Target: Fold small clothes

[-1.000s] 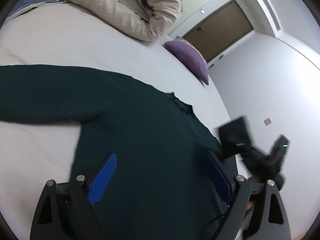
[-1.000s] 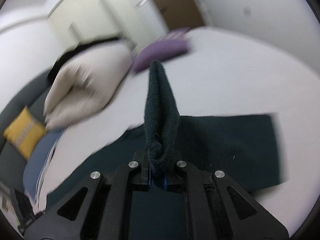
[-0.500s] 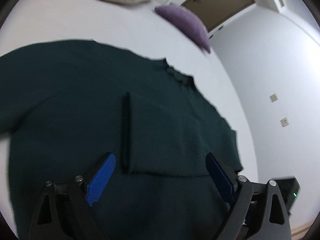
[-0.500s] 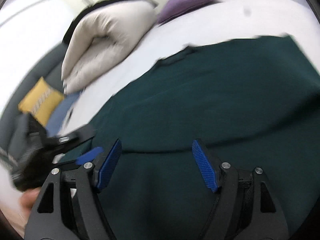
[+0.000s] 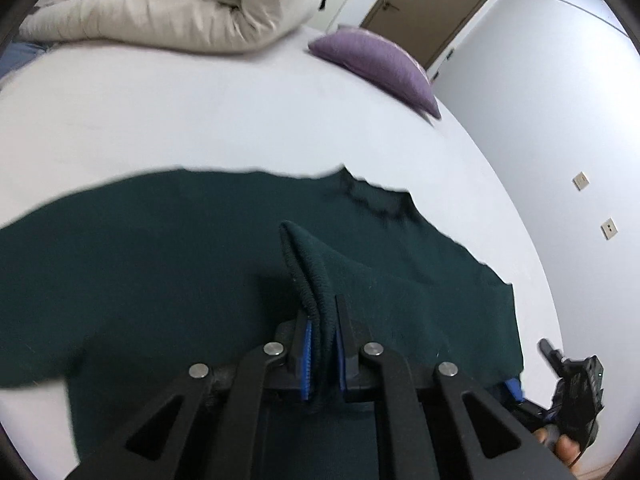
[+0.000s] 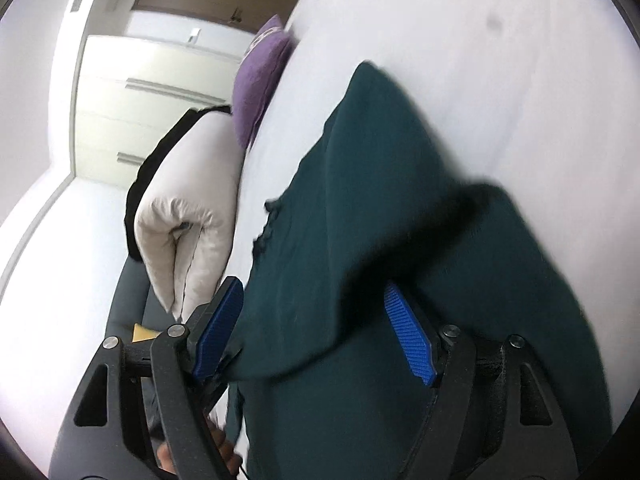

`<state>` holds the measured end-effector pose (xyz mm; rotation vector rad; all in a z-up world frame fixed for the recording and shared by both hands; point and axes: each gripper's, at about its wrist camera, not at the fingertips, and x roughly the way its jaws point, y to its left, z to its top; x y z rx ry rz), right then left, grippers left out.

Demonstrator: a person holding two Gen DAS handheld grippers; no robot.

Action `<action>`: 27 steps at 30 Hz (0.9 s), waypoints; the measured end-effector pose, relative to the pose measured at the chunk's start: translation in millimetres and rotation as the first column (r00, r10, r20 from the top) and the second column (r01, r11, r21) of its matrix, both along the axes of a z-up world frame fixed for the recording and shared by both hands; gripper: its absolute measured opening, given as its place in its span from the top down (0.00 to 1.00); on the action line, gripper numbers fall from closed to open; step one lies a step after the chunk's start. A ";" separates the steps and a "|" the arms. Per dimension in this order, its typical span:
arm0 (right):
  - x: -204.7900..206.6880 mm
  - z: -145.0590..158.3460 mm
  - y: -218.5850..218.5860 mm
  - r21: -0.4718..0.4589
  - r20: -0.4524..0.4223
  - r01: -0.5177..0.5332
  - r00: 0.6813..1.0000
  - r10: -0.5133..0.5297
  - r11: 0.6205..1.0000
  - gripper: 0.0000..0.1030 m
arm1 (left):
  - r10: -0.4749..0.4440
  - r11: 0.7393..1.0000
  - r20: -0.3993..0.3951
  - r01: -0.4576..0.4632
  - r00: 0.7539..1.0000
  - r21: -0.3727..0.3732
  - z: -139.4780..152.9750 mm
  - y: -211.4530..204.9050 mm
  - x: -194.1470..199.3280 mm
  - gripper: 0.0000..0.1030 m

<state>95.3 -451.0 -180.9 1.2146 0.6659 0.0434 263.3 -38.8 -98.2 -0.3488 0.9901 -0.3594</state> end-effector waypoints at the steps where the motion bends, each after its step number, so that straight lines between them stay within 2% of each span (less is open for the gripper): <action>1: 6.3 -2.8 -5.9 0.016 -0.006 0.032 0.999 -0.032 0.999 0.32 | 0.007 1.000 0.000 -0.007 1.000 0.003 -3.3 4.7 3.0 0.90; 2: 7.3 -3.1 -13.8 0.028 0.001 0.063 0.998 -0.063 0.998 0.32 | 0.012 1.000 -0.004 -0.012 1.000 0.013 -8.5 8.6 4.3 0.90; 4: 0.1 -3.3 -34.3 0.010 -0.001 0.140 0.990 -0.140 0.990 0.41 | 0.020 0.999 -0.024 -0.020 0.999 0.033 -30.0 13.6 10.5 0.90; 6: -4.3 -16.7 -51.8 0.032 -0.027 0.165 0.986 -0.164 0.986 0.74 | 0.023 1.000 -0.038 -0.023 0.999 0.006 -45.9 21.5 9.8 0.90; 8: -3.2 -28.1 -55.0 0.041 -0.044 0.166 0.986 -0.164 0.985 0.83 | 0.028 1.000 -0.017 -0.028 0.999 -0.001 -46.0 23.6 7.2 0.90; 10: -8.0 -27.9 -55.8 0.017 -0.010 0.150 0.989 -0.150 0.989 0.83 | 0.024 1.000 -0.007 -0.024 1.000 0.016 -44.4 19.0 9.3 0.90; 14: -17.3 -22.1 -57.8 0.033 -0.031 0.153 0.988 -0.152 0.988 0.77 | -0.005 0.998 0.018 0.004 1.000 0.058 -38.8 6.4 14.1 0.90; 15: -20.2 -14.7 -55.5 0.011 -0.057 0.140 0.989 -0.139 0.990 0.74 | -0.010 0.998 0.024 0.009 1.000 0.062 -39.9 5.2 14.0 0.89; 17: -21.3 16.4 -47.5 -0.124 -0.049 0.088 0.994 -0.095 0.988 0.74 | -0.004 0.999 0.029 0.003 1.000 0.052 -44.4 6.7 13.5 0.89; 19: 2.1 51.8 -34.2 -0.325 -0.074 0.047 0.995 -0.074 0.945 0.70 | 0.006 0.999 0.034 -0.008 0.999 0.047 -46.8 3.0 13.4 0.86; 21: 31.0 64.7 -34.1 -0.432 -0.094 0.003 0.994 -0.049 0.902 0.58 | 0.007 0.999 0.040 -0.009 0.999 0.048 -46.9 4.3 11.5 0.86; 23: 67.5 63.2 -34.1 -0.485 -0.143 -0.057 0.990 -0.015 0.873 0.57 | 0.001 0.999 0.044 -0.003 0.999 0.047 -47.1 4.7 11.4 0.86; 26: 123.4 45.4 -31.6 -0.562 -0.263 -0.186 0.964 0.038 0.806 0.57 | -0.006 0.999 0.052 0.004 0.999 0.040 -46.6 6.8 11.2 0.85; 27: 136.6 37.8 -31.9 -0.586 -0.304 -0.214 0.952 0.034 0.781 0.62 | -0.006 0.999 0.060 0.003 0.998 0.047 -45.5 7.6 10.6 0.84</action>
